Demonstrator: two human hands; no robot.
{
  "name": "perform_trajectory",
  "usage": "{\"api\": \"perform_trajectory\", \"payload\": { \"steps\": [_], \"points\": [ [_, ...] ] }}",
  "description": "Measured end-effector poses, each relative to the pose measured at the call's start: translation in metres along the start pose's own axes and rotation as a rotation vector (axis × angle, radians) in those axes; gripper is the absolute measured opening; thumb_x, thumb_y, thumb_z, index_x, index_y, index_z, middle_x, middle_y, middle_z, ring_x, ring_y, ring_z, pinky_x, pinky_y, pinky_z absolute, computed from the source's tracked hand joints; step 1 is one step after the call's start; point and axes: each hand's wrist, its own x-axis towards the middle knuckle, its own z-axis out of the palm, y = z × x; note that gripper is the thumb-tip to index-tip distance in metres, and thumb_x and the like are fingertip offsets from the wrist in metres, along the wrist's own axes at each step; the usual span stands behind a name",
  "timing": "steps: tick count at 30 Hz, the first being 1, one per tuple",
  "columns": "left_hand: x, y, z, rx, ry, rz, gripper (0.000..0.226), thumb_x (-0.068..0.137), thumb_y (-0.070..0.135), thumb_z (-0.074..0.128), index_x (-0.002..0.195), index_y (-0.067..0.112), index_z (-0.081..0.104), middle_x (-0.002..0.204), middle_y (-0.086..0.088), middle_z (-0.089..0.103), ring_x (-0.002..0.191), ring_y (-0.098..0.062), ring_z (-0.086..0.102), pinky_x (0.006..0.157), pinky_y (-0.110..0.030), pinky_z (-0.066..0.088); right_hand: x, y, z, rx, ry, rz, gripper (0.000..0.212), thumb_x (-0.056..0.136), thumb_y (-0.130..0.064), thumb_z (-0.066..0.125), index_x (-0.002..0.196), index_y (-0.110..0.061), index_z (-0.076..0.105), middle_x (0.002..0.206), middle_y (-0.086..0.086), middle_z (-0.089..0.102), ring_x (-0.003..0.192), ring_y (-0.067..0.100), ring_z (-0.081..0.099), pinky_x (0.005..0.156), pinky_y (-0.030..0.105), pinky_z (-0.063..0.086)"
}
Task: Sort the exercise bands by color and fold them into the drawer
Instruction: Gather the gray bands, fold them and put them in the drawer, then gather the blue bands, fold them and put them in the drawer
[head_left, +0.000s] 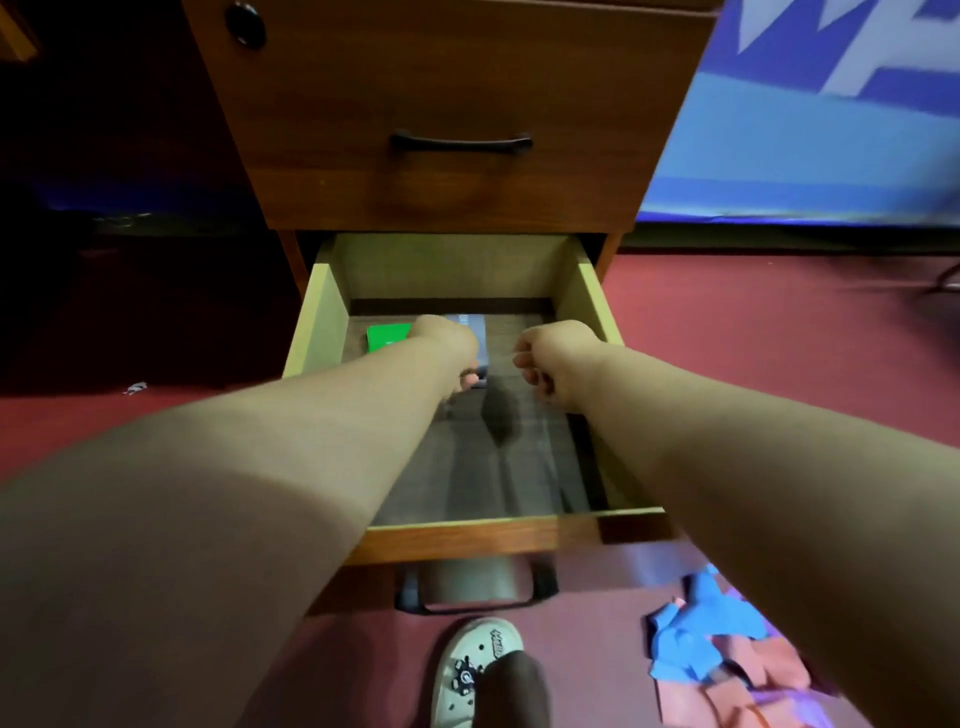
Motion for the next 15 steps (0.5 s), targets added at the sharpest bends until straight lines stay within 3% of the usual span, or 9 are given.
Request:
{"api": "perform_trajectory", "payload": {
  "steps": [4, 9, 15],
  "points": [
    [-0.032, 0.005, 0.02, -0.191, -0.086, -0.137, 0.019, 0.099, 0.015, 0.04, 0.083, 0.015, 0.049, 0.067, 0.0, 0.044, 0.053, -0.008, 0.044, 0.043, -0.02, 0.04, -0.046, -0.001, -0.038, 0.103, 0.083, -0.086, 0.018, 0.096, -0.016, 0.042, 0.085, -0.013, 0.057, 0.067, 0.002, 0.053, 0.047, 0.011, 0.039, 0.039, 0.019, 0.027],
    [-0.106, 0.025, 0.076, -0.234, -0.346, -0.083, 0.021, 0.094, 0.017, 0.046, 0.074, 0.018, 0.049, 0.062, 0.005, 0.042, 0.052, -0.009, 0.044, 0.048, -0.023, 0.037, -0.104, 0.017, -0.121, 0.282, 0.218, -0.198, 0.024, 0.096, -0.009, 0.046, 0.074, -0.009, 0.058, 0.065, 0.004, 0.053, 0.046, 0.014, 0.041, 0.036, 0.017, 0.027],
    [-0.22, 0.001, 0.168, -0.179, -0.659, -0.058, 0.023, 0.091, 0.018, 0.043, 0.069, 0.022, 0.049, 0.06, 0.009, 0.043, 0.05, -0.009, 0.041, 0.051, -0.02, 0.033, -0.162, 0.094, -0.228, 0.552, 0.409, -0.11, 0.025, 0.097, -0.012, 0.045, 0.073, -0.014, 0.051, 0.062, 0.002, 0.045, 0.046, 0.014, 0.033, 0.033, 0.009, 0.019]
  ]
}}
